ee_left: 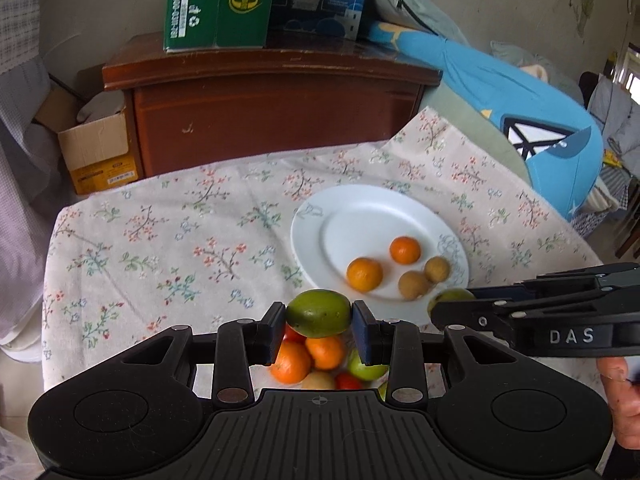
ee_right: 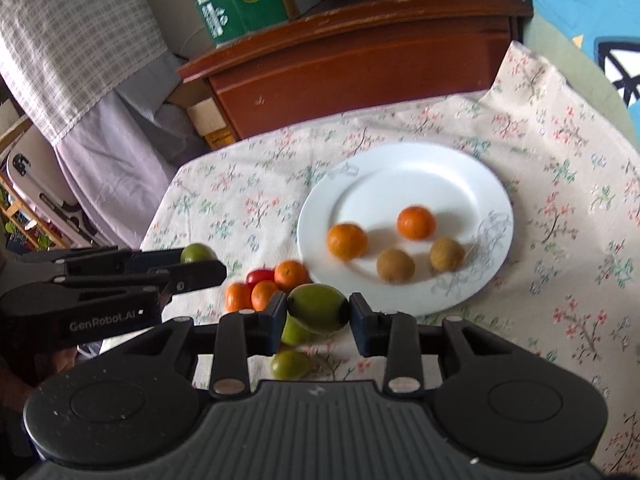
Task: Organize fruits
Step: 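Carry the lime with the left tool over the plate while the right tool carries its green fruit there, then open both grippers to set the green fruits on the plate and lift away, then move the left tool to a brown round fruit while the right tool reaches a green fruit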
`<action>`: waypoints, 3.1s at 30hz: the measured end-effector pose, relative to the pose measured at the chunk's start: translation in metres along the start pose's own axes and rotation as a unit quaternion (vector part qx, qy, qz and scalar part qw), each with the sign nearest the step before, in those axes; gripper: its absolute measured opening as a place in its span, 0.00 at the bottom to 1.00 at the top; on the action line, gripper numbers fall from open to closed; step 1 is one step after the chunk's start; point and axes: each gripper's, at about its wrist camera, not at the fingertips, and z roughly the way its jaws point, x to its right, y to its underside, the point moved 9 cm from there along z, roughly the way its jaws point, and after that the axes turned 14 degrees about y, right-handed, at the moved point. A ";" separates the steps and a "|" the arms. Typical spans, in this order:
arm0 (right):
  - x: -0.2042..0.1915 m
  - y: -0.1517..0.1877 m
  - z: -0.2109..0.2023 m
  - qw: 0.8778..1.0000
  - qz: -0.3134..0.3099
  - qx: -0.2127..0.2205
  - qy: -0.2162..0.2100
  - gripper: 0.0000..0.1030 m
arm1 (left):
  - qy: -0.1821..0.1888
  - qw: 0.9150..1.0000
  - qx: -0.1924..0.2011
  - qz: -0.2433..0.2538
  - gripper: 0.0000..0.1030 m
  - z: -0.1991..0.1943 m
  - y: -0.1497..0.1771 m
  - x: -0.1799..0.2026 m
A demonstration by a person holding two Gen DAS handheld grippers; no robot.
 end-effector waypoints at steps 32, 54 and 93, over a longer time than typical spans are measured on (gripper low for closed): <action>0.075 -0.060 0.004 0.991 0.114 0.055 0.041 0.33 | 0.026 1.000 0.009 -0.012 0.32 0.045 -0.064 0.010; 0.096 -0.041 0.059 0.979 0.196 -0.008 0.052 0.36 | 0.018 0.999 -0.023 -0.046 0.49 0.077 -0.051 -0.005; 0.032 -0.010 0.010 0.997 0.075 0.003 0.015 0.40 | -0.073 0.993 -0.010 -0.089 0.86 -0.022 0.016 -0.032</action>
